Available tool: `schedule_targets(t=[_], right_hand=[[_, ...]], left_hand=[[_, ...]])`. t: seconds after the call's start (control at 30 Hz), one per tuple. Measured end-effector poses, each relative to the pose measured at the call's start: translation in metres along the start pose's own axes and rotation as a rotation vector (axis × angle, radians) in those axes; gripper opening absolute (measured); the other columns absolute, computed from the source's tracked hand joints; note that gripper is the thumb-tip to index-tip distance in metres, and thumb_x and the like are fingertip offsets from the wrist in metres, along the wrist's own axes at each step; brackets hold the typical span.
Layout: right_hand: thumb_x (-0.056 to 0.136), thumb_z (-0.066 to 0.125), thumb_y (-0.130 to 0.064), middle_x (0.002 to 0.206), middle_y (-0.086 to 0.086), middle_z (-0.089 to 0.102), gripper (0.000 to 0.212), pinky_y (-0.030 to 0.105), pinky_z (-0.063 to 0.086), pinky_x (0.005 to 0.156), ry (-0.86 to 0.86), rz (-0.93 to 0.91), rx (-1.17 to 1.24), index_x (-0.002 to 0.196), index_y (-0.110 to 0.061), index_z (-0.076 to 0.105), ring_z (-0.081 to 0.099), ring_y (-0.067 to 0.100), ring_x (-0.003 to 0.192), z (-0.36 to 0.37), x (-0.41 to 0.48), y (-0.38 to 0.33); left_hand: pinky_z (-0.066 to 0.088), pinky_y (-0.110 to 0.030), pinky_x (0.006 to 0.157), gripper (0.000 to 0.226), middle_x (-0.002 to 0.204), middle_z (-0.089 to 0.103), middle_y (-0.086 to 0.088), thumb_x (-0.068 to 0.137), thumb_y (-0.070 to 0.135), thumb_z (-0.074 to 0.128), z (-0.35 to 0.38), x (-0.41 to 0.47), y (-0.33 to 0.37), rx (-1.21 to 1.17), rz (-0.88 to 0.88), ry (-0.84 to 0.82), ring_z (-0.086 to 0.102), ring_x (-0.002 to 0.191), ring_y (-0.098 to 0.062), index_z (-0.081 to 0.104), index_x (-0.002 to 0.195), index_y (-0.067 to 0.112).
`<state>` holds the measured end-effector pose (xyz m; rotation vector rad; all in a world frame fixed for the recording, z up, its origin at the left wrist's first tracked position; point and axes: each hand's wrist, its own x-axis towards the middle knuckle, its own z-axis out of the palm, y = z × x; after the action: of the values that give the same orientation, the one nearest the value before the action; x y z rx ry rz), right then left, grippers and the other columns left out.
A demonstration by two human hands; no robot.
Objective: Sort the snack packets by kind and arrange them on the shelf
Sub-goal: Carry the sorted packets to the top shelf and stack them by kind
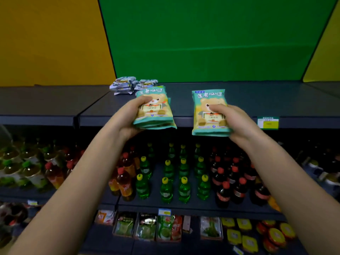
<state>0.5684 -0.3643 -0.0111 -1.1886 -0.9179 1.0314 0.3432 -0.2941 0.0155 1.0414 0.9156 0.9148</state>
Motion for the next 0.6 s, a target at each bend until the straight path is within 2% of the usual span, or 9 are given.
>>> schedule_targets(t=[0.2, 0.33, 0.4, 0.5, 0.6], right_hand=[[0.086, 0.058, -0.014, 0.055, -0.002, 0.07, 0.007, 0.022, 0.056, 0.05, 0.056, 0.004, -0.068, 0.08, -0.011, 0.062, 0.068, 0.011, 0.05, 0.01, 0.096, -0.015], [0.084, 0.058, -0.016, 0.061, 0.001, 0.07, 0.008, 0.029, 0.054, 0.069, 0.094, 0.039, -0.127, 0.077, -0.011, 0.06, 0.066, 0.016, 0.058, 0.012, 0.154, -0.015], [0.082, 0.056, -0.015, 0.073, 0.006, 0.068, 0.007, 0.033, 0.054, 0.076, 0.12, 0.036, -0.165, 0.082, -0.009, 0.06, 0.065, 0.02, 0.066, 0.011, 0.179, -0.014], [0.08, 0.056, -0.015, 0.083, 0.01, 0.067, 0.022, 0.039, 0.052, 0.086, 0.156, 0.065, -0.222, 0.099, -0.004, 0.059, 0.064, 0.025, 0.076, 0.011, 0.209, -0.012], [0.082, 0.058, -0.014, 0.077, 0.008, 0.066, 0.023, 0.036, 0.053, 0.079, 0.167, 0.094, -0.249, 0.102, -0.003, 0.059, 0.063, 0.021, 0.067, 0.01, 0.233, -0.01]], left_hand=[[0.056, -0.024, 0.047, 0.022, 0.053, 0.069, 0.001, 0.092, 0.025, 0.052, 0.007, 0.097, 0.024, 0.084, 0.006, -0.013, 0.066, 0.046, -0.011, 0.059, 0.074, 0.014], [0.055, -0.022, 0.049, 0.02, 0.051, 0.068, 0.003, 0.093, 0.026, 0.052, 0.016, 0.154, 0.038, 0.129, -0.014, -0.008, 0.065, 0.045, -0.009, 0.058, 0.077, 0.015], [0.054, -0.023, 0.049, 0.02, 0.051, 0.068, 0.003, 0.093, 0.026, 0.051, 0.021, 0.18, 0.041, 0.153, -0.016, -0.011, 0.065, 0.045, -0.009, 0.057, 0.079, 0.014], [0.055, -0.024, 0.049, 0.02, 0.05, 0.067, 0.001, 0.093, 0.027, 0.052, 0.029, 0.212, 0.044, 0.183, -0.029, -0.004, 0.064, 0.043, -0.01, 0.057, 0.08, 0.013], [0.053, -0.025, 0.043, 0.022, 0.047, 0.066, 0.0, 0.093, 0.027, 0.053, 0.036, 0.235, 0.045, 0.229, -0.045, 0.016, 0.063, 0.04, -0.011, 0.056, 0.078, 0.012]])
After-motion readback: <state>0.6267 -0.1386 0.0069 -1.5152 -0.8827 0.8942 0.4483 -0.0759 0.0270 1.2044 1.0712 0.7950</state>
